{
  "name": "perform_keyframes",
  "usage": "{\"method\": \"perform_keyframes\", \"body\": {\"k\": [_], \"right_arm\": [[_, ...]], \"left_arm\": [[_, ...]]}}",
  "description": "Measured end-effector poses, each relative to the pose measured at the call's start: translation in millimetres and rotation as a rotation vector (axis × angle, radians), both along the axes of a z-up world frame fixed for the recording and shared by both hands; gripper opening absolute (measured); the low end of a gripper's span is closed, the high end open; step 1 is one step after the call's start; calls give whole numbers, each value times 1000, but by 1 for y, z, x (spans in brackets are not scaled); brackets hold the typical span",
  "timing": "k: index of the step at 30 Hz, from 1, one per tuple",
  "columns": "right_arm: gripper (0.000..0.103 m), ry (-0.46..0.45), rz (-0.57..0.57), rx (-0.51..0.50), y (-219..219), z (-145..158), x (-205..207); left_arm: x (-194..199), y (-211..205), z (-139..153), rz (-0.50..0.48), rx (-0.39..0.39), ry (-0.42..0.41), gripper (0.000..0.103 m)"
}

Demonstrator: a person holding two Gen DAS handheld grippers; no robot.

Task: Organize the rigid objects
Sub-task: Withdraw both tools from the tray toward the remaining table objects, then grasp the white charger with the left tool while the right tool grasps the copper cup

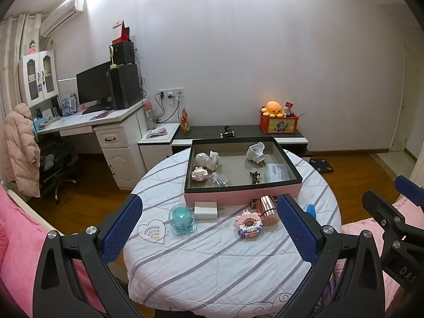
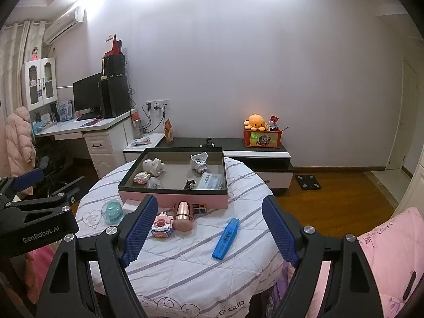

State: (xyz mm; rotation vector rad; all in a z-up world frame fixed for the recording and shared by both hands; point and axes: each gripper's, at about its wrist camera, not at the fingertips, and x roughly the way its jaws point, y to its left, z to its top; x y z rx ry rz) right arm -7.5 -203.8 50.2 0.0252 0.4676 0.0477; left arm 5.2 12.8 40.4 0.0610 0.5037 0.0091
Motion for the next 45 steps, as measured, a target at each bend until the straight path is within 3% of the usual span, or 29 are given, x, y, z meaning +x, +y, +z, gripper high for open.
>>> {"method": "perform_keyframes", "body": {"k": [26, 31, 45], "right_arm": [[83, 63, 17, -27, 7, -11, 27], [83, 127, 36, -35, 15, -25, 54], [83, 406, 59, -34, 29, -105, 166]], "left_arm": [[29, 12, -17, 53, 18, 67, 103], [62, 19, -38, 72, 24, 151, 103], [166, 30, -117, 81, 47, 416, 103]]}}
